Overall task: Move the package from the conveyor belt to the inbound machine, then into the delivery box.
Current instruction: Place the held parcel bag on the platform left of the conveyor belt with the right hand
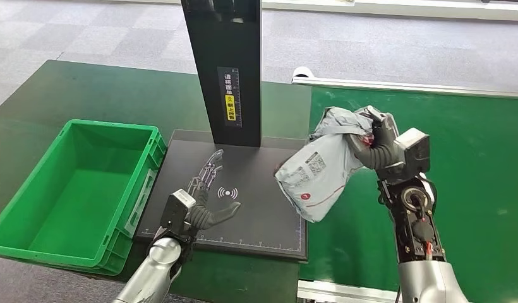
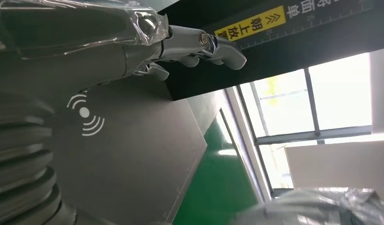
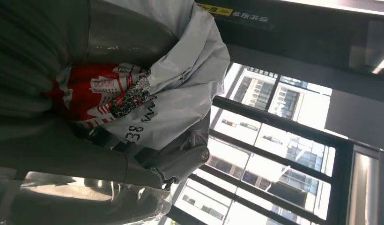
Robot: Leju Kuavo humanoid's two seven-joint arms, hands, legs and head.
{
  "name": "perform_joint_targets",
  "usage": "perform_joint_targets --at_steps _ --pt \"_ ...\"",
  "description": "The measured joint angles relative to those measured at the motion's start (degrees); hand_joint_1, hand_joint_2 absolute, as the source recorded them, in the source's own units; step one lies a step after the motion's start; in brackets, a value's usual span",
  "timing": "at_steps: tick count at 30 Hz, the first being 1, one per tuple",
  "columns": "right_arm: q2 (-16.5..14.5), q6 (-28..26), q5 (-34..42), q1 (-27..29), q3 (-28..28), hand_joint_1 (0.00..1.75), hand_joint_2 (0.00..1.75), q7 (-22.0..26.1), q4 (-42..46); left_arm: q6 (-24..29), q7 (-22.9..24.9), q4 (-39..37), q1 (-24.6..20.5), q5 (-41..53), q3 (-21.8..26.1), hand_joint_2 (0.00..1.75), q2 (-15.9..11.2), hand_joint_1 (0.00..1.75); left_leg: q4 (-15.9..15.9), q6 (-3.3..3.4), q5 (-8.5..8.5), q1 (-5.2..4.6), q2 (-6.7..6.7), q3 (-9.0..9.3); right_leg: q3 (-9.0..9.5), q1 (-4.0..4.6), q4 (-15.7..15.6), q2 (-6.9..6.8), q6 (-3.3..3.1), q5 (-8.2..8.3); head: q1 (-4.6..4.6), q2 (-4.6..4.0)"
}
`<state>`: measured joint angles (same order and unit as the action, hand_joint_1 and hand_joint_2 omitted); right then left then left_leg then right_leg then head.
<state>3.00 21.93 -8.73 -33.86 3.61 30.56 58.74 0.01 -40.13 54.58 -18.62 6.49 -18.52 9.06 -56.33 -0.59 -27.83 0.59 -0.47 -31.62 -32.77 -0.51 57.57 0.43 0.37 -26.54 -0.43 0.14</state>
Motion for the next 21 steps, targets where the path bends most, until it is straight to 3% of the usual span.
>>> perform_joint_targets --at_steps 5,12,16,21 --pt "0.4 -0.9 -0.9 -5.8 4.4 1.75 1.75 0.8 -9.0 0.2 0.0 0.5 1.4 0.1 0.2 1.75 0.1 0.00 0.0 0.00 0.00 0.01 -0.14 -0.08 -0.06 0.01 0.0 -0.09 0.00 -0.01 -0.02 0.00" --pt "0.5 -1.5 -1.8 -7.8 6.6 1.75 1.75 0.2 -13.7 1.0 0.0 0.7 1.7 0.3 0.6 1.75 0.1 0.00 0.0 0.00 0.00 0.01 -0.13 -0.13 -0.07 0.00 0.0 -0.08 0.01 -0.01 0.01 0.01" --pt "0.8 -2.4 -5.7 -10.5 9.4 1.75 1.75 -2.3 -18.6 6.0 0.0 3.3 2.4 1.8 1.4 1.75 0.0 0.00 0.0 0.01 0.01 0.01 -0.12 -0.09 -0.06 0.00 0.0 -0.08 0.01 0.00 0.00 0.00" --pt "0.6 3.4 -9.7 -13.2 15.2 1.75 1.75 -4.2 -27.4 12.3 0.0 7.8 2.0 0.7 2.9 1.75 -0.5 0.00 0.0 0.02 0.05 0.05 -0.16 -0.09 -0.05 0.05 0.0 -0.12 0.00 0.00 -0.01 0.01"
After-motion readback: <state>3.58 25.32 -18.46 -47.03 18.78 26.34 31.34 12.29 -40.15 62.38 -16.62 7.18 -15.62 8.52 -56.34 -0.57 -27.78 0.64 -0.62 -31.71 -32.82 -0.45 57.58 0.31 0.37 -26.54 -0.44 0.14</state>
